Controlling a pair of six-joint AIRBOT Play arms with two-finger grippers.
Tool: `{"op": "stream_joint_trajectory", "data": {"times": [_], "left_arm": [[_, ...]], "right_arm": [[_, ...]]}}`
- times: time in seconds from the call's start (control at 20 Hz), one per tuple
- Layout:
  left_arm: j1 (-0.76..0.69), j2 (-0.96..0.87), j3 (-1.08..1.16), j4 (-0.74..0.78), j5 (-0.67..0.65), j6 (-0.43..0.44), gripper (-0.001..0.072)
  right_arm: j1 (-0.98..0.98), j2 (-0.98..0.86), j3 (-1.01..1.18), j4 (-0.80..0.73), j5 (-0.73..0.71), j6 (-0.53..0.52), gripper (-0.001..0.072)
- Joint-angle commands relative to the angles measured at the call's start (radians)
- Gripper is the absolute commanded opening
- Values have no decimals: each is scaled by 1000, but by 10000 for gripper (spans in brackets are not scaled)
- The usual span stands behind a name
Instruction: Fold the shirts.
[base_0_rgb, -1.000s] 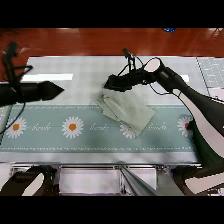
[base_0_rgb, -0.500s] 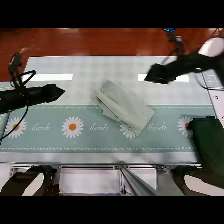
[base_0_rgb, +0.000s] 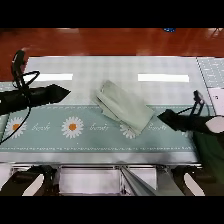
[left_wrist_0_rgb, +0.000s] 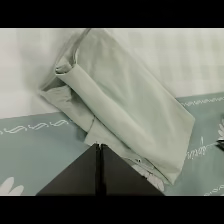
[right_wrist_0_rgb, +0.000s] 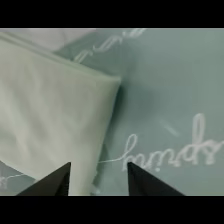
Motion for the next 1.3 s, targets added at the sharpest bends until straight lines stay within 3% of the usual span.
{"op": "stream_joint_trajectory", "data": {"times": [0.0, 0.2, 0.35, 0.4, 0.45, 0.55, 0.6, 0.75, 1.0, 1.25], "left_arm": [[-27, 1, -8, 0, 0, 0, 18], [-27, 1, -43, 0, 3, 0, 18], [-27, 1, -80, -1, 7, 0, 18], [-27, 0, -87, -1, 7, 0, 18], [-27, -2, -90, -1, 7, 0, 18], [-27, -8, -90, -1, 18, 0, 18], [-27, -11, -90, -1, 26, 0, 18], [-27, -27, -90, -1, 40, 0, 18], [-27, -59, -90, -1, 44, 0, 18], [-27, -60, -90, -1, 43, 0, 18]], "right_arm": [[98, -102, -110, 239, -164, -67, 413], [131, -312, -88, 557, -156, -325, 413], [131, -460, 7, 634, -110, -422, 402], [132, -507, 53, 641, -82, -446, 357], [142, -554, 109, 644, -53, -472, 260], [185, -632, 244, 642, 7, -547, 15], [206, -662, 317, 633, 32, -557, 18], [250, -725, 582, 524, 89, -496, 18], [250, -782, 1075, 187, 221, -264, 18], [157, -780, 1400, 5, 398, -168, 18]]}}
